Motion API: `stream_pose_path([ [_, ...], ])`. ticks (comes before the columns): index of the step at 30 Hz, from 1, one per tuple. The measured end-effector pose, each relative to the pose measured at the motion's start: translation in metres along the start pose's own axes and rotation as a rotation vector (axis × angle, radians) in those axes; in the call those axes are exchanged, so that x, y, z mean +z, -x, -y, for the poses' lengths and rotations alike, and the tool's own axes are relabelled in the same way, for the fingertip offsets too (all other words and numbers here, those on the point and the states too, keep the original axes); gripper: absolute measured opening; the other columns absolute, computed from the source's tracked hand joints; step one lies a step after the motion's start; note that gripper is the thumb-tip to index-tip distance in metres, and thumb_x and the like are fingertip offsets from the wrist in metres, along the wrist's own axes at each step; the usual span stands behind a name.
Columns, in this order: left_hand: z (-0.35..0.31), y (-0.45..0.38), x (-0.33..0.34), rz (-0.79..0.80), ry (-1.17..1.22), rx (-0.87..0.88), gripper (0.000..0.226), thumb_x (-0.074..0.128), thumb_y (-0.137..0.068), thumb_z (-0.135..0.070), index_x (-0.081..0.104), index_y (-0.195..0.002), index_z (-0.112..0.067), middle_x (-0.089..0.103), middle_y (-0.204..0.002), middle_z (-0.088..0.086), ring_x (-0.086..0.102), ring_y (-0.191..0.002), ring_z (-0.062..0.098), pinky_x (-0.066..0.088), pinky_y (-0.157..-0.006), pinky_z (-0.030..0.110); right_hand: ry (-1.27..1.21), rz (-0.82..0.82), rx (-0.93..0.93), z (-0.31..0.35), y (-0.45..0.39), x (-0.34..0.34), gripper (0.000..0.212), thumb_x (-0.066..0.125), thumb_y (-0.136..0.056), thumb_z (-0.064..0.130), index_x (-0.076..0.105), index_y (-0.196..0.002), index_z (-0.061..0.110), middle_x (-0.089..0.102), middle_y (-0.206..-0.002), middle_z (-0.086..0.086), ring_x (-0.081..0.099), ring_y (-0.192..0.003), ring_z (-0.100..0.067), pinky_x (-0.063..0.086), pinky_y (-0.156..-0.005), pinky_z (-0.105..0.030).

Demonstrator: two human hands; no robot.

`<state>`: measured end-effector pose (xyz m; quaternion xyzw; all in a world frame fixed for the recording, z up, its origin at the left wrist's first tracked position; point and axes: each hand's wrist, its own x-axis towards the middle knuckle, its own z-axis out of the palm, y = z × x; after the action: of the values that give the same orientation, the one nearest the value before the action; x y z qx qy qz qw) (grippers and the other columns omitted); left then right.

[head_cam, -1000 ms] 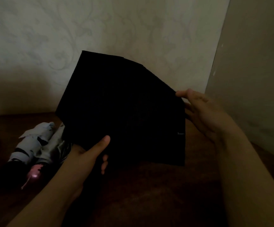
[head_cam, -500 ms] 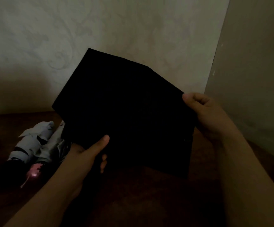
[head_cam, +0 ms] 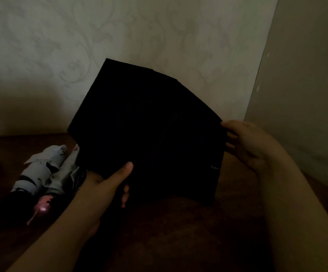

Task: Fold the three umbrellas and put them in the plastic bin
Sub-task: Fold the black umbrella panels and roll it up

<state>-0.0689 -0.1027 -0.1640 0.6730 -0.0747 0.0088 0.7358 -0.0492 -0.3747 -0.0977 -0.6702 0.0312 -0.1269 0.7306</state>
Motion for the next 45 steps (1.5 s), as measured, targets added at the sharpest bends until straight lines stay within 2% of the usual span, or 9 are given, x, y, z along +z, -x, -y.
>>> stream_pose_path([
  [10, 0.001, 0.001, 0.001, 0.012, -0.043, 0.029, 0.021, 0.061, -0.081, -0.029, 0.053, -0.081, -0.009, 0.049, -0.05, 0.006, 0.044, -0.041, 0.017, 0.04, -0.045, 0.031, -0.229, 0.033, 0.086, 0.006, 0.005, -0.003, 0.018, 0.046, -0.092, 0.017, 0.055, -0.077, 0.016, 0.057, -0.06, 0.01, 0.053, -0.042, -0.003, 0.04, -0.041, -0.014],
  [15, 0.001, 0.001, 0.001, 0.025, -0.105, 0.072, 0.029, 0.062, -0.079, -0.03, 0.051, -0.08, -0.003, 0.049, -0.05, 0.008, 0.045, -0.041, 0.018, 0.042, -0.046, 0.032, 0.187, -0.191, -0.147, 0.007, 0.005, -0.002, 0.018, 0.056, -0.086, 0.013, 0.059, -0.069, 0.016, 0.059, -0.083, -0.005, 0.062, -0.102, -0.029, 0.045, -0.098, -0.048],
  [19, 0.001, 0.002, 0.003, 0.049, -0.153, 0.115, 0.03, 0.062, -0.079, -0.03, 0.052, -0.073, -0.002, 0.05, -0.051, 0.009, 0.046, -0.042, 0.021, 0.043, -0.047, 0.029, 0.307, -0.147, -0.204, 0.01, 0.009, -0.006, 0.012, 0.059, -0.081, 0.015, 0.06, -0.076, 0.003, 0.047, -0.085, -0.007, 0.051, -0.084, -0.023, 0.041, -0.082, -0.037],
  [20, 0.001, 0.002, 0.003, 0.053, -0.153, 0.114, 0.029, 0.062, -0.079, -0.03, 0.052, -0.072, -0.003, 0.05, -0.051, 0.009, 0.046, -0.042, 0.02, 0.043, -0.046, 0.028, 0.29, -0.161, -0.198, 0.01, 0.009, -0.007, 0.01, 0.06, -0.079, 0.017, 0.06, -0.079, 0.006, 0.045, -0.085, -0.008, 0.027, -0.101, -0.009, 0.041, -0.086, -0.037],
  [21, 0.001, 0.002, 0.003, 0.053, -0.149, 0.107, 0.03, 0.061, -0.079, -0.031, 0.051, -0.072, -0.004, 0.05, -0.05, 0.009, 0.046, -0.042, 0.019, 0.043, -0.047, 0.028, 0.266, -0.19, -0.183, 0.011, 0.008, -0.007, 0.006, 0.059, -0.08, 0.016, 0.058, -0.079, 0.01, 0.044, -0.083, -0.014, 0.036, -0.122, -0.043, 0.042, -0.096, -0.049],
  [23, 0.001, 0.002, 0.002, 0.039, -0.133, 0.09, 0.031, 0.061, -0.078, -0.033, 0.051, -0.072, -0.004, 0.05, -0.05, 0.008, 0.045, -0.042, 0.019, 0.042, -0.047, 0.028, 0.26, -0.248, -0.171, 0.012, 0.007, -0.005, 0.013, 0.058, -0.085, 0.013, 0.053, -0.073, 0.012, 0.048, -0.089, -0.036, 0.048, -0.113, -0.049, 0.038, -0.101, -0.059],
  [29, 0.001, -0.001, -0.001, 0.001, -0.086, 0.101, 0.026, 0.061, -0.078, -0.032, 0.052, -0.078, -0.007, 0.049, -0.05, 0.005, 0.045, -0.042, 0.018, 0.041, -0.048, 0.033, 0.312, -0.051, -0.137, 0.005, 0.004, 0.003, 0.026, 0.041, -0.1, 0.01, 0.049, -0.076, 0.016, 0.055, -0.079, -0.003, 0.055, -0.066, -0.013, 0.051, -0.058, -0.02],
  [39, 0.001, -0.001, -0.002, 0.015, -0.087, 0.073, 0.028, 0.062, -0.077, -0.034, 0.052, -0.079, -0.008, 0.049, -0.053, 0.008, 0.045, -0.043, 0.019, 0.041, -0.046, 0.032, 0.57, -0.172, -0.366, 0.006, 0.004, -0.002, 0.021, 0.048, -0.097, 0.019, 0.056, -0.079, 0.025, 0.062, -0.087, -0.001, 0.059, -0.089, -0.021, 0.047, -0.084, -0.037],
  [45, 0.002, -0.001, -0.001, 0.009, -0.096, 0.046, 0.021, 0.061, -0.084, -0.029, 0.055, -0.081, -0.008, 0.05, -0.051, 0.006, 0.046, -0.043, 0.017, 0.041, -0.046, 0.031, 0.772, -0.211, -0.414, 0.004, 0.005, 0.004, 0.012, 0.04, -0.1, 0.021, 0.051, -0.095, 0.018, 0.052, -0.082, 0.007, 0.048, -0.072, -0.008, 0.036, -0.058, -0.024],
])
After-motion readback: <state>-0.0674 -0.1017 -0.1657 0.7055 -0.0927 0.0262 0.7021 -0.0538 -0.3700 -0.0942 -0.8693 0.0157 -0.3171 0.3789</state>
